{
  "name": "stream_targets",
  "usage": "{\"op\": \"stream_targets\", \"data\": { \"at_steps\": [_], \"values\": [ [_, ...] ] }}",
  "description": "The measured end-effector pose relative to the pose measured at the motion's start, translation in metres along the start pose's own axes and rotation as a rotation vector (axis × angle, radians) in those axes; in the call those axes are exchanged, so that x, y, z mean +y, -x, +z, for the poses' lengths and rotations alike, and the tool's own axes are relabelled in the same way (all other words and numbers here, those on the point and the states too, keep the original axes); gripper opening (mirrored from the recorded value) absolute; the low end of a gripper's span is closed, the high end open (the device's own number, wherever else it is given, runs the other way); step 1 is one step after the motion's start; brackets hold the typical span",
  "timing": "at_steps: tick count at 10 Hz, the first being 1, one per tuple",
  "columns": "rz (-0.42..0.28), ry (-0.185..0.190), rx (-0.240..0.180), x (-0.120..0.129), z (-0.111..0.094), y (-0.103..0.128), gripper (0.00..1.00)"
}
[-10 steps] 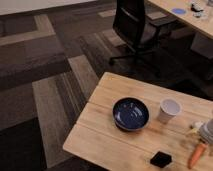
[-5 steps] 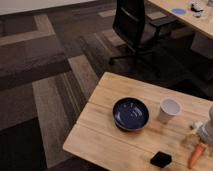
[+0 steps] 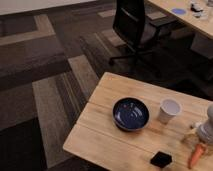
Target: Place the pepper in the ceramic cup
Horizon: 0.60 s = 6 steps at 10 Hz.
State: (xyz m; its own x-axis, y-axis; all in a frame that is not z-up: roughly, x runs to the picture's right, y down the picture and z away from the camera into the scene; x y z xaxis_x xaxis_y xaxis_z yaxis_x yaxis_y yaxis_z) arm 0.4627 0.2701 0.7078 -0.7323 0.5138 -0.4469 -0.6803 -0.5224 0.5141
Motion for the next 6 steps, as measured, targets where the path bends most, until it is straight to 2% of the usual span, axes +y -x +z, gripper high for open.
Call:
{"op": "stream_targets", "data": {
  "at_steps": [2,4,5,6],
  "values": [
    [-0.03,0.01,-0.031,0.007,-0.028,-0.007,0.01],
    [-0.07,0.044,-0.065,0.027,-0.077,-0.017,0.0],
    [-0.096,0.067,-0.103,0.044,-0.108,-0.016,0.0],
    [-0.108,0.087,-0.119,0.051,-0.126,-0.018,0.0]
  ]
}}
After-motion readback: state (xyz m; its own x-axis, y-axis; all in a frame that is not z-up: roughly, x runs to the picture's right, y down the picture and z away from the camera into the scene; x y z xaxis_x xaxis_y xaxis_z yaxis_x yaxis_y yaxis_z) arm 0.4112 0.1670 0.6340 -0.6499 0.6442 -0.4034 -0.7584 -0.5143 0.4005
